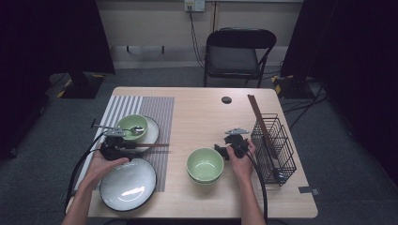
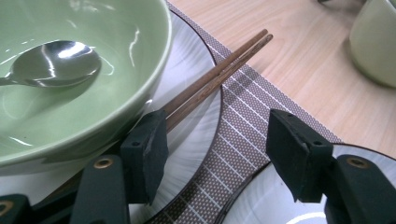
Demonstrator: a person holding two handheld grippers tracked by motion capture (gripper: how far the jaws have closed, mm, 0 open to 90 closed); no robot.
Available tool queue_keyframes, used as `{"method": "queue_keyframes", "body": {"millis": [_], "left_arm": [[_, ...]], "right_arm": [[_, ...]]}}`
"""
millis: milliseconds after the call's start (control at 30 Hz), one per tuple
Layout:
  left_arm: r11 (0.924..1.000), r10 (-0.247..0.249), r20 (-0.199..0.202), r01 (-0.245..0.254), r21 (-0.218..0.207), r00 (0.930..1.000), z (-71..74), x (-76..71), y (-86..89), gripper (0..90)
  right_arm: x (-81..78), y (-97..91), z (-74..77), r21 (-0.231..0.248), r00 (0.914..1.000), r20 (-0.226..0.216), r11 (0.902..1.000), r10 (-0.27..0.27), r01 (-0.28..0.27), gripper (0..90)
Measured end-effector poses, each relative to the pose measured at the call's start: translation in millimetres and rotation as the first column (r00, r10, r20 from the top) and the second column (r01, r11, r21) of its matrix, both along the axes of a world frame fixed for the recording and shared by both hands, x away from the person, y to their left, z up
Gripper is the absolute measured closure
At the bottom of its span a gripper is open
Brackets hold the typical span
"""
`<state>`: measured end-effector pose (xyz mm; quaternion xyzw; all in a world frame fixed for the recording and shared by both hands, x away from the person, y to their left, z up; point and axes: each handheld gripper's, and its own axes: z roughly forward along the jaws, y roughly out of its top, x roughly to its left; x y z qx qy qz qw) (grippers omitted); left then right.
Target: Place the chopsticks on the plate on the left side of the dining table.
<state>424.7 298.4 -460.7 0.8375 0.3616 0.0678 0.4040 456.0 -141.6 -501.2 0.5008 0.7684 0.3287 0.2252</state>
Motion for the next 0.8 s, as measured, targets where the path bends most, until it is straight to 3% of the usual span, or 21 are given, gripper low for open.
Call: {"method": "queue_keyframes", "body": {"millis": [200,333,533,700,800], "left_arm": [[0.9994,0.031,0.033,-0.031,-0.014,0.9990,8.2,-8.1,4.2,35.3],[0.9987,0.050,0.042,-0.051,0.010,0.9978,10.9,-14.5,9.6,34.7],[0.9945,0.101,0.041,-0.102,0.022,0.9940,12.9,-24.3,30.5,32.4],[0.9851,0.170,0.058,-0.171,0.017,0.9838,12.7,-34.9,56.7,30.5],[0.9727,0.228,0.036,-0.229,0.036,0.9730,6.2,-39.7,70.0,30.4]], "right_arm": [[0.0,0.0,0.0,0.000,1.0000,0.000,1.0000,0.000,0.000,12.0],[0.0,0.0,0.0,0.000,1.0000,0.000,1.0000,0.000,0.000,12.0],[0.0,0.0,0.0,0.000,1.0000,0.000,1.0000,0.000,0.000,12.0],[0.0,0.0,0.0,0.000,1.0000,0.000,1.0000,0.000,0.000,12.0],[0.0,0.0,0.0,0.000,1.0000,0.000,1.0000,0.000,0.000,12.0]]}}
